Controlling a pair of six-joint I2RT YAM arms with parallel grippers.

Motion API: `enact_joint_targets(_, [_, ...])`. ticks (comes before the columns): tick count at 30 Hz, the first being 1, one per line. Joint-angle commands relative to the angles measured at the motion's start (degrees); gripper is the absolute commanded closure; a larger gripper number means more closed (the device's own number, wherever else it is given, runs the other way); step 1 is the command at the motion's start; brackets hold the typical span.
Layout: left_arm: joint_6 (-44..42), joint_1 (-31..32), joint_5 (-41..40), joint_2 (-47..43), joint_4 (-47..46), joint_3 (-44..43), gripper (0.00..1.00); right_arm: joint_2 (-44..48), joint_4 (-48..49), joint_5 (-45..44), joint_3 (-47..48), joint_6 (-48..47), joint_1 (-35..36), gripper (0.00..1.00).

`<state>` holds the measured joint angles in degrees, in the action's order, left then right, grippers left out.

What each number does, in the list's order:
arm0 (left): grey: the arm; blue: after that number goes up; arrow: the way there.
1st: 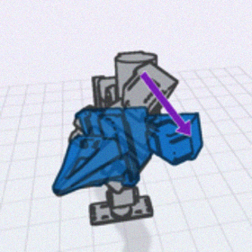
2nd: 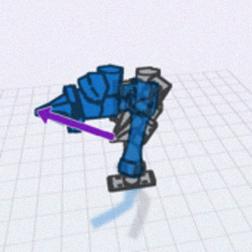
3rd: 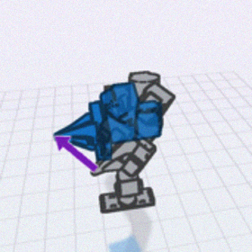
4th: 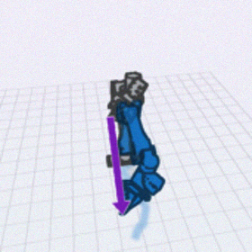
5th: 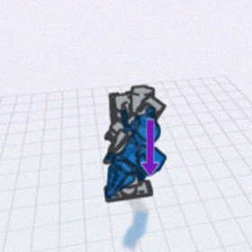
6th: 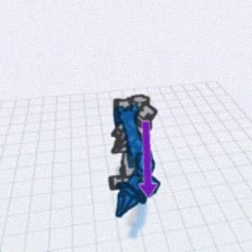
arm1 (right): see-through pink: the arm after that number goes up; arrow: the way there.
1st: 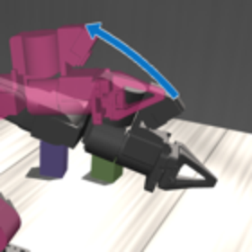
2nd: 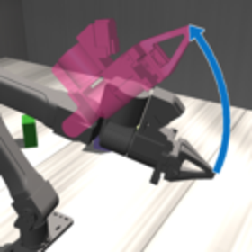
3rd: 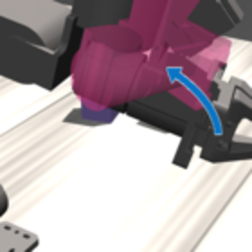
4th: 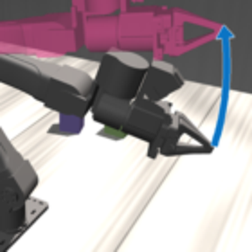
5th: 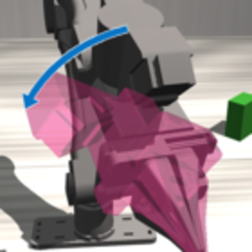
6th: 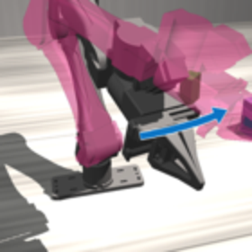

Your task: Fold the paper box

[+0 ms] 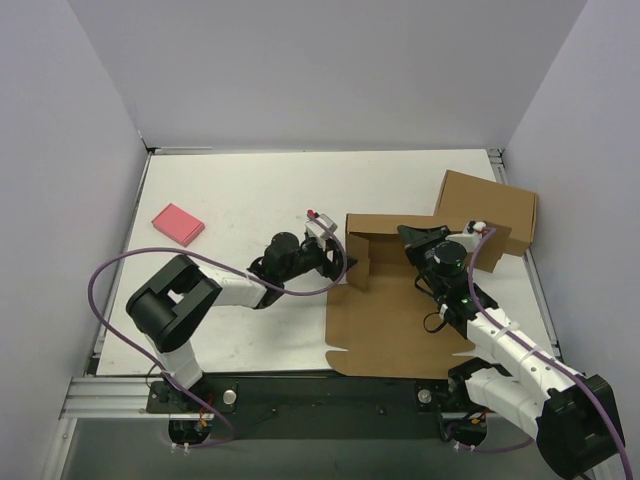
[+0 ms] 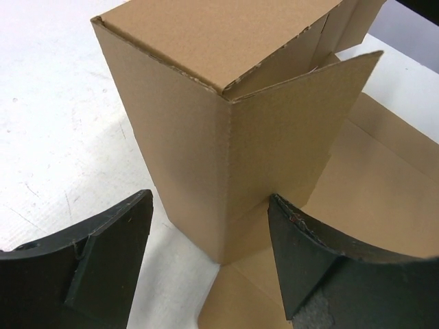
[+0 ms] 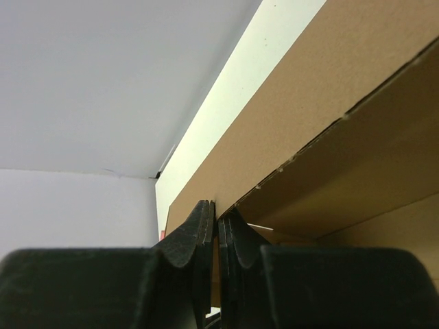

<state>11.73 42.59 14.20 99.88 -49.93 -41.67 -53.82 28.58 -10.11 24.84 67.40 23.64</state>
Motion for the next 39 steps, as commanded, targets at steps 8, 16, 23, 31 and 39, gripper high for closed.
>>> enact_joint_targets(8, [-10.3,2.7,-11.9,2.3,4.6,-5.7,0.23,0.4,-9.1,-0.3,1.7,-0.5,0.0,1.0])
enact_joint_targets(16, [-14.4,4.3,-18.5,3.2,6.5,-6.7,0.23,0.1,-13.3,1.5,4.3,1.9,-0.1,1.0])
enact_joint_targets(23, [-16.1,5.0,-21.2,4.1,4.9,-7.6,0.23,-0.2,-15.3,1.8,5.1,2.8,-0.1,1.0])
enact_joint_targets(31, [-17.1,5.0,-19.2,4.8,3.4,-10.2,0.23,-0.7,-15.1,2.7,4.7,3.3,-0.1,1.0])
enact_joint_targets(39, [-17.5,5.5,-19.9,5.8,2.7,-12.4,0.23,-1.0,-14.7,2.8,4.3,4.0,-0.1,1.0])
